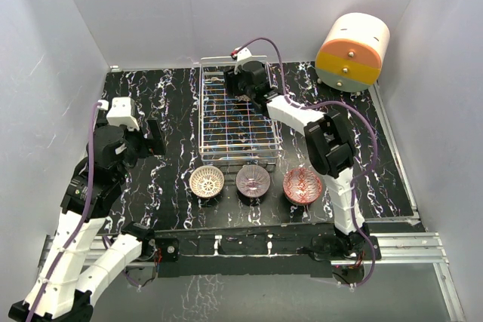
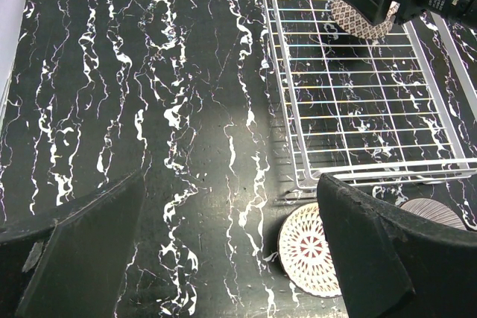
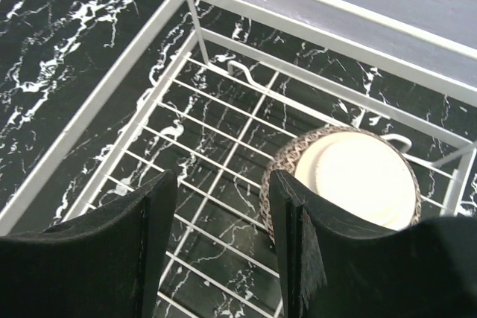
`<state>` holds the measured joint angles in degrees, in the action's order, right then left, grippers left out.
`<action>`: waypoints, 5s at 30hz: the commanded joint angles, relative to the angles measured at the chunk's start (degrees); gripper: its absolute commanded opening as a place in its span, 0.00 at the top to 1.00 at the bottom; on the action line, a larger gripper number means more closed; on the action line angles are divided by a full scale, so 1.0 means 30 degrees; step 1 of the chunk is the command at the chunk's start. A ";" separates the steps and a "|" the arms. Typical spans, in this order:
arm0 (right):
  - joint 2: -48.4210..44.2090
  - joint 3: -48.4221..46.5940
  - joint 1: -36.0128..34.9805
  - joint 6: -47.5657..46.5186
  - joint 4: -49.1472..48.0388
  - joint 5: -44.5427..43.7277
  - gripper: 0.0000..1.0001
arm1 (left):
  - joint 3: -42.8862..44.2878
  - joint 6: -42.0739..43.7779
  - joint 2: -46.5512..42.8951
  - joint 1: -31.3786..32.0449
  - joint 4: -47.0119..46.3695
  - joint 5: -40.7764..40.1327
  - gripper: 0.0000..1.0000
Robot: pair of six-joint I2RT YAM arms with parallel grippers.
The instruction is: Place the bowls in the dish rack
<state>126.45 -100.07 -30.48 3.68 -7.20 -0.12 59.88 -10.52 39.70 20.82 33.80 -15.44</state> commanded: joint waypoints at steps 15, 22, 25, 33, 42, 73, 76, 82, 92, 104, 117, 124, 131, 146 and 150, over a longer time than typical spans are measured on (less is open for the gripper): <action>0.1576 -0.3897 0.0023 0.0232 0.2203 -0.0456 0.45 | -0.0183 0.0113 -0.0226 0.0063 -0.0054 -0.0128 0.03; 0.1722 -0.3923 0.0024 0.0302 0.2496 -0.1380 0.45 | -0.0246 0.0025 -0.0333 0.0063 -0.0007 -0.0140 0.03; 0.2021 -0.4473 0.0095 0.0509 0.3233 -0.2094 0.45 | -0.0202 0.0050 -0.0329 0.0064 0.0039 -0.0185 0.03; 0.2840 -0.5579 0.0209 0.0206 0.3982 -0.4192 0.45 | -0.0242 -0.0011 -0.0267 0.0068 -0.0039 -0.0124 0.03; 0.3100 -0.5431 0.0579 -0.0528 0.3230 -0.3974 0.44 | -0.0324 -0.0037 -0.0257 0.0077 -0.0050 -0.0126 0.03; -1.3442 0.5837 -0.0957 0.3135 1.2264 -0.1723 0.01 | 0.0140 -0.0028 0.0448 0.0067 -0.1118 0.0814 0.03; -1.5419 0.7221 -0.2591 0.3593 1.4222 -0.2354 0.01 | 0.0082 0.0129 0.0475 0.0062 -0.1268 0.0864 0.03; -1.9135 0.9602 -0.6716 0.6024 1.6401 -0.2988 0.01 | -0.0119 -0.0059 0.0399 0.0083 -0.1383 0.1117 0.03; -1.9877 1.2993 -1.3389 0.9183 1.6430 -0.5300 0.04 | -0.0017 -0.0330 -0.0099 0.0066 -0.1116 0.0327 0.03; -1.6736 1.4617 -1.3493 0.7030 1.2387 -0.8332 0.07 | 0.0959 -0.0620 -0.1122 0.0062 0.0727 -0.0138 0.03; -1.3954 1.5649 -1.3432 0.6445 1.0209 -0.8326 0.14 | 0.0785 -0.0476 -0.1468 0.0062 0.0962 -0.0429 0.03; -1.3184 1.5936 -1.3264 0.6204 0.9406 -0.8577 0.23 | 0.0900 -0.0330 -0.1312 0.0063 0.0961 -0.0585 0.03; -1.2303 1.6040 -1.3067 0.6287 0.9018 -0.8981 0.26 | 0.0902 -0.0474 -0.1525 0.0074 0.1238 -0.0591 0.03; -1.1853 1.6397 -1.2955 0.6574 0.8633 -0.9808 0.52 | 0.0842 -0.0593 -0.1937 0.0064 0.1792 -0.0831 0.03; -1.1900 1.6648 -1.2955 0.6739 0.8551 -0.9996 0.59 | 0.0990 -0.0565 -0.1955 0.0063 0.1936 -0.0917 0.03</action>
<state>90.63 -50.61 -69.47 22.90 20.88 -27.55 61.19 -12.23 34.39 20.80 38.44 -17.23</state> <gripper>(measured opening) 0.422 0.970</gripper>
